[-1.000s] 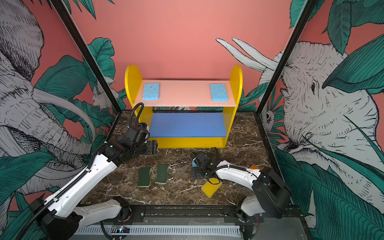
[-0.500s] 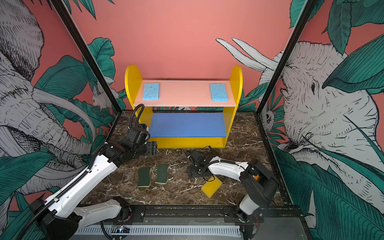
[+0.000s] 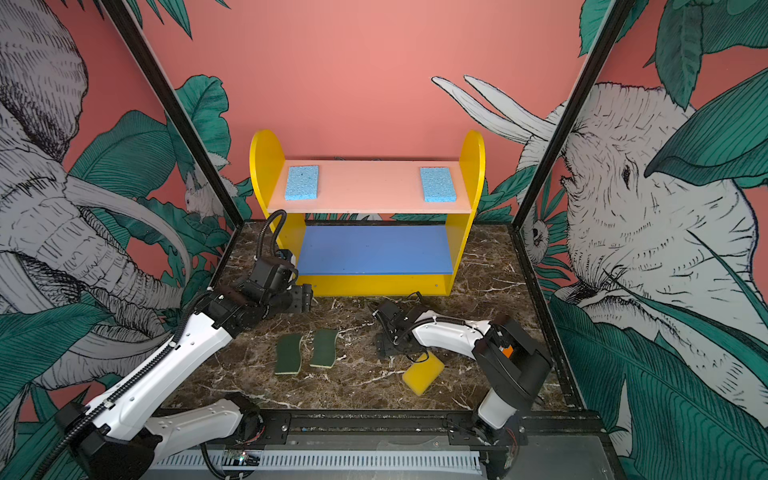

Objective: Place and organize the cleaning sponges onto the shelf
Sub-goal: 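Lower the right gripper and close it on the last light-blue sponge, then lift the light-blue sponge with the right gripper up toward the pink top shelf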

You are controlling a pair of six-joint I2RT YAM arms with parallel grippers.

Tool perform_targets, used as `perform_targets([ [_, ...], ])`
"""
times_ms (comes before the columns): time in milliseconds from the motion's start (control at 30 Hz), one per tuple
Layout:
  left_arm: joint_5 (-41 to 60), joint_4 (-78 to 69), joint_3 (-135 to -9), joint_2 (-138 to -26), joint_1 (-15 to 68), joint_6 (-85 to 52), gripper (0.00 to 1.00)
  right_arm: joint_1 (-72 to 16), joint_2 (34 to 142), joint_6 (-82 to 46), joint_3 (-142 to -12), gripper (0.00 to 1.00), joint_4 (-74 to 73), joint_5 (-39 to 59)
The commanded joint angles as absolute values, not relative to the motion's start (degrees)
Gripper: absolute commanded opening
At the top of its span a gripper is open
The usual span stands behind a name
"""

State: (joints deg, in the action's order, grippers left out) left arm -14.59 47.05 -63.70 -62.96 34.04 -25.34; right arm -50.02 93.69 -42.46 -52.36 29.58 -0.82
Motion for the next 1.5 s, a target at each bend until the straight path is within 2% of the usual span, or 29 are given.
perform_targets([
  [0,-15.9,48.3,-63.0,-61.7,34.3,-25.0,0.83,-50.4,95.1,-43.0,-53.3,0.96,30.9,-0.9],
  [367,-16.3,48.5,-62.4,-60.8,34.3,-25.0,0.82,-50.4,94.9,-43.3,-53.0,0.84,31.5,-1.7],
  [467,-16.3,48.7,-62.8,-60.7,34.2,-24.6,0.82,-50.4,94.3,-43.0,-52.7,0.78,31.1,-1.8],
  [800,-20.2,55.1,-69.9,-60.8,33.8,-21.3,0.82,-50.4,92.2,-41.6,-52.7,0.72,31.9,-2.0],
  [1233,-22.3,54.5,-75.0,-58.3,33.7,-18.6,0.83,-50.6,76.5,-40.8,-54.0,0.7,37.2,-4.5],
  [1467,-22.2,53.7,-76.4,-57.8,33.7,-18.1,0.83,-53.9,67.6,-37.8,-56.6,0.68,38.3,-6.9],
])
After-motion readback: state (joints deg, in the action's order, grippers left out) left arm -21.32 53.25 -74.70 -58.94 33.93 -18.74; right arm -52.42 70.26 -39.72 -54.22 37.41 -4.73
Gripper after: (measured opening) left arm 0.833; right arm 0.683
